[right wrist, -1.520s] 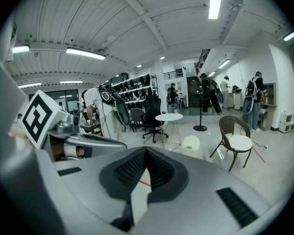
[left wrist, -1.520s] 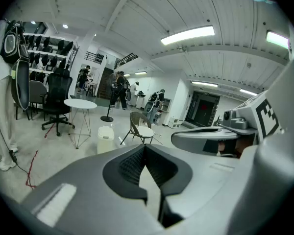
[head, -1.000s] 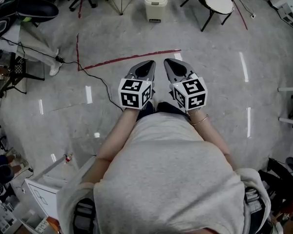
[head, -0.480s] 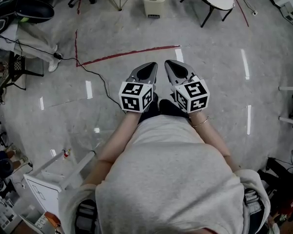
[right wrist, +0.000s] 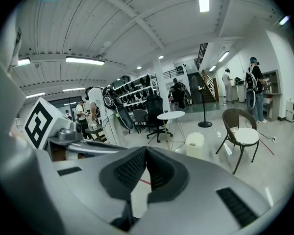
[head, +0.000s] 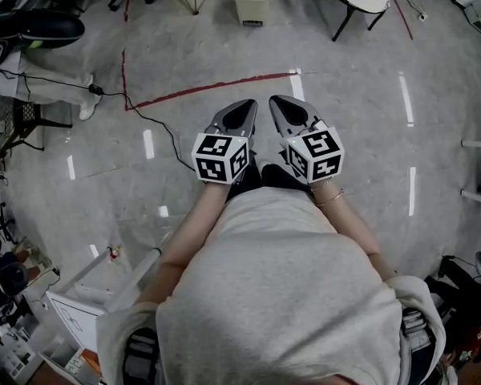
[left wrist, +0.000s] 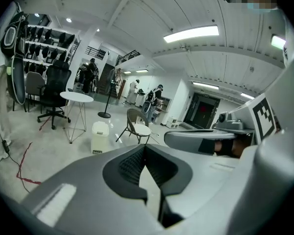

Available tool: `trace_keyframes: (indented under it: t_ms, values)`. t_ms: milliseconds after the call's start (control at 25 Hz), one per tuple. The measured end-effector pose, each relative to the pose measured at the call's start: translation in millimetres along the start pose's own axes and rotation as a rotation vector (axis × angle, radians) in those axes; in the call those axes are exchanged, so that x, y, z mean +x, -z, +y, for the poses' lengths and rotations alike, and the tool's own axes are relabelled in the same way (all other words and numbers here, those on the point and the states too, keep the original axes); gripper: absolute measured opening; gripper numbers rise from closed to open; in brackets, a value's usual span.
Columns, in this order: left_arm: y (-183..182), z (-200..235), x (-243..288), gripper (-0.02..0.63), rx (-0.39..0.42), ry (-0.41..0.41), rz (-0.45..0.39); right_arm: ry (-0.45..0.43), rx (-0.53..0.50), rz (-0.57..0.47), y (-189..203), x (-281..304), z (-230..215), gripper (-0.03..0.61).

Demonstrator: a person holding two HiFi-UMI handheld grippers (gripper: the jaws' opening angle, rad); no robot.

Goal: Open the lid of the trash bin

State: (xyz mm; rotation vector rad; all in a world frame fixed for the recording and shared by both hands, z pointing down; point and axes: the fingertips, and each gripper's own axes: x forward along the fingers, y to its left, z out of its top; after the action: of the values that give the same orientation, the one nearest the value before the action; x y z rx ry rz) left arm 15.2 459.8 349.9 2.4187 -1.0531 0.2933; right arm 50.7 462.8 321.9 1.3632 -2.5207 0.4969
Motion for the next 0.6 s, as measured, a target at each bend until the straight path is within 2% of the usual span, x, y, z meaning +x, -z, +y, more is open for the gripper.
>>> trace_keyframes:
  t_ms: [200, 600]
  values:
    - [-28.2, 38.3, 39.9, 0.008, 0.014, 0.009, -0.007, 0.028, 0.004, -0.009, -16.7, 41.6, -31.5, 0.008]
    - [-122.7, 133.9, 108.6, 0.007, 0.055, 0.067, -0.017, 0.108, -0.003, -0.031, -84.2, 153.2, -79.8, 0.008]
